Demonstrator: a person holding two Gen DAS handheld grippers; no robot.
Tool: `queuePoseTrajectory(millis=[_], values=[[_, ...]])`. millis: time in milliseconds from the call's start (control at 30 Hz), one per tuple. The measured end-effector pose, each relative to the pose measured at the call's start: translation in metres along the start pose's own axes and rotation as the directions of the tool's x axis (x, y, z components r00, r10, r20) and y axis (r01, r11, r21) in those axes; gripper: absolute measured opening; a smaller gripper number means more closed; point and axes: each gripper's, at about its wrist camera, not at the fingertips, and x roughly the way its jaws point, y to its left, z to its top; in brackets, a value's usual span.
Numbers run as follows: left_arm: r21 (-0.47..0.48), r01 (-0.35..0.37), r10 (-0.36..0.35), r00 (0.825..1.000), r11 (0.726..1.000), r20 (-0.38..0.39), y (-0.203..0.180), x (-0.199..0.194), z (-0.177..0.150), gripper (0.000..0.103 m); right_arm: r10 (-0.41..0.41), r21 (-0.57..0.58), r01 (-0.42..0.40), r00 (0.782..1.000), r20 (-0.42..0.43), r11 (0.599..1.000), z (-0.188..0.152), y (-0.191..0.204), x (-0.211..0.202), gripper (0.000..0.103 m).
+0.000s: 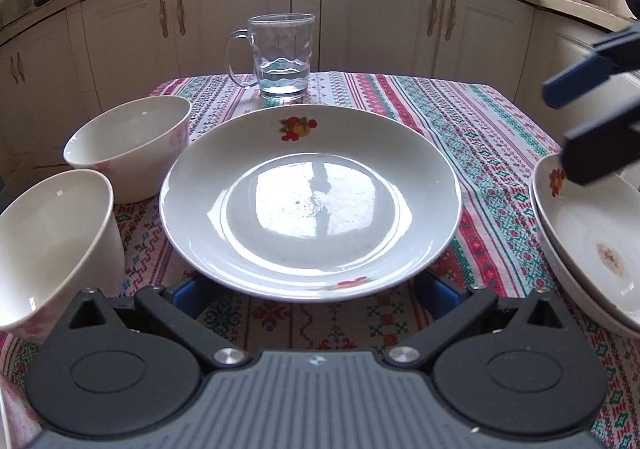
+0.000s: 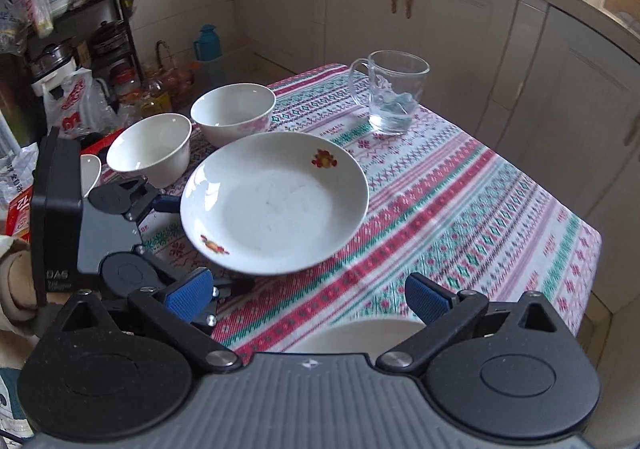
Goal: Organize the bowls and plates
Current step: 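Grasp the flowered white plate rim with the left gripper while the right gripper presses its centre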
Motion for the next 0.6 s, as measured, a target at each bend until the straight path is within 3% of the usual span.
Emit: queuePoseTrajectory(millis=[600], values=[[-0.003,-0.007,0.007,1.000,1.000,0.017,0.002,0.004,0.002,0.103,0.169,-0.094,-0.182,0.977,-0.131,0.979,0.079,-0.042,0.111,0.103]])
